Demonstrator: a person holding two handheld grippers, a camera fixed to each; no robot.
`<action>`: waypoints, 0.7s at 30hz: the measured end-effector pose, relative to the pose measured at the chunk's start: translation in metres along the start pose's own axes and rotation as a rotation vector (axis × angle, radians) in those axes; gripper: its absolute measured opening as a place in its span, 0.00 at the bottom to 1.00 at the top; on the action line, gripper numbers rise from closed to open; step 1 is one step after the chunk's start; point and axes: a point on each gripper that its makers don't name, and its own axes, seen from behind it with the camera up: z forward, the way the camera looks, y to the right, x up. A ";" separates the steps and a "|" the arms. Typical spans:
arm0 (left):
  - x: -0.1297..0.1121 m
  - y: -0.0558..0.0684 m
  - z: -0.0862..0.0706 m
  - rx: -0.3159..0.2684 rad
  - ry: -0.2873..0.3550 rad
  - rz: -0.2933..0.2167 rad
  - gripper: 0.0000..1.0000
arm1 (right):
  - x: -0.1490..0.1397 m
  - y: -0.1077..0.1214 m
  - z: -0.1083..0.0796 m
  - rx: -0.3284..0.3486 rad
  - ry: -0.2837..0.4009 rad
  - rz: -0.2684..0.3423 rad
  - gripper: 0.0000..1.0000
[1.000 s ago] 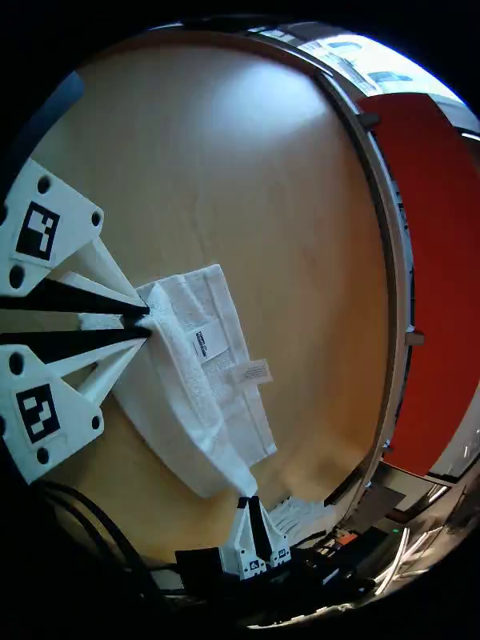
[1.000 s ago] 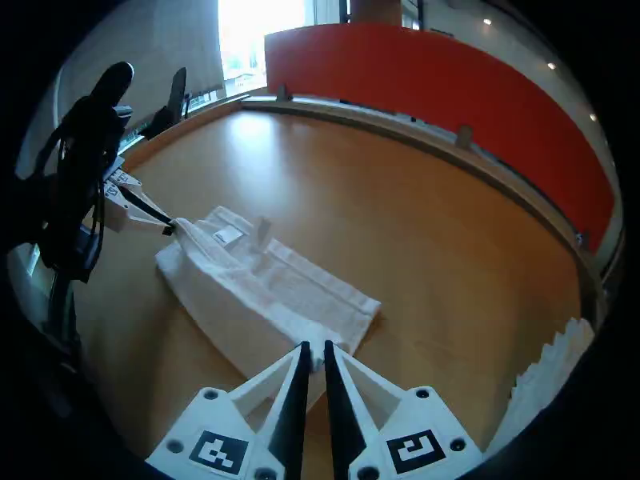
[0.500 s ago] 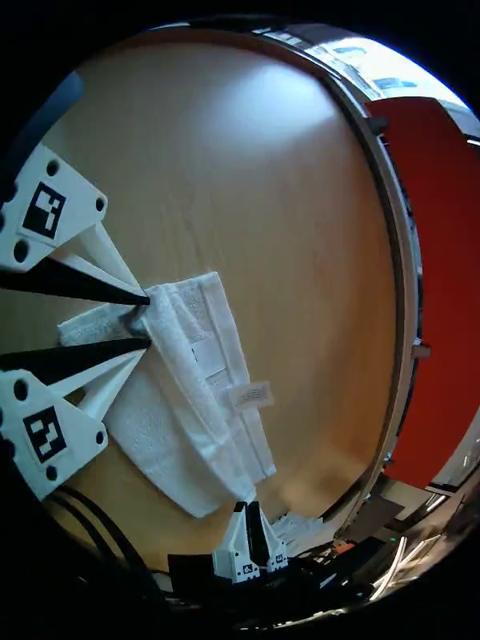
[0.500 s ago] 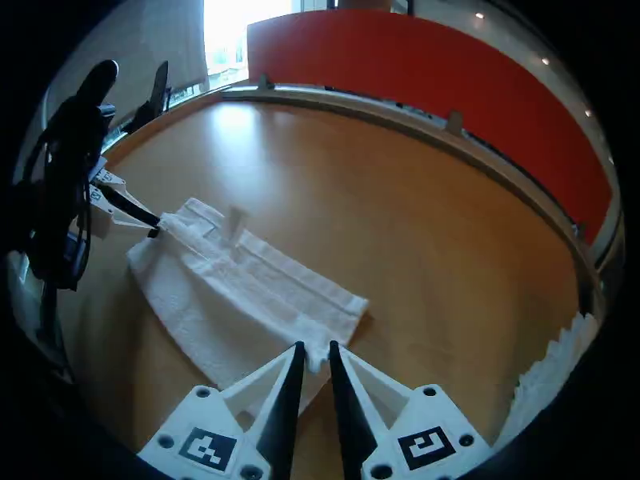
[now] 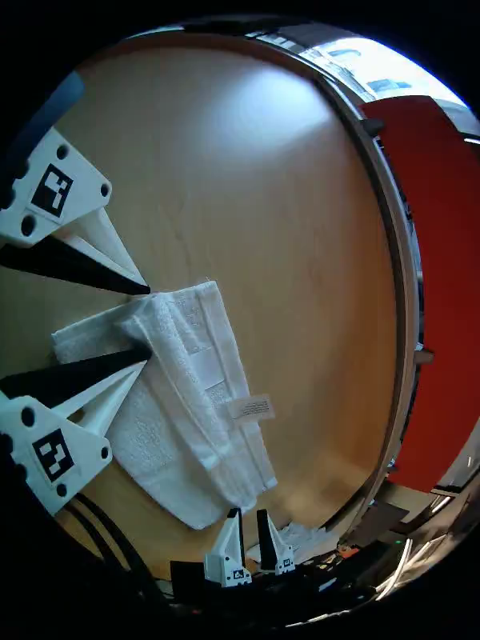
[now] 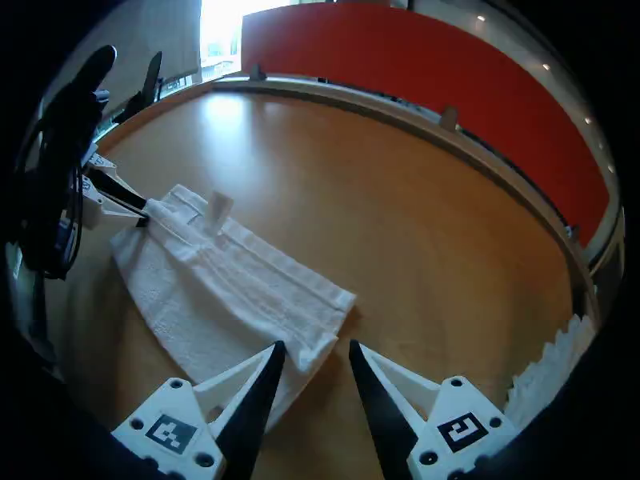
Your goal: Fold towel
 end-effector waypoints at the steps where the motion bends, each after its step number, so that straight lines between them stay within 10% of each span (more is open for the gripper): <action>1: 0.001 -0.001 0.000 0.004 0.000 0.000 0.55 | 0.002 0.002 0.001 -0.004 0.001 0.001 0.63; 21: 0.027 -0.026 -0.001 0.042 0.015 -0.038 0.80 | 0.030 0.026 0.007 -0.030 0.012 0.014 0.68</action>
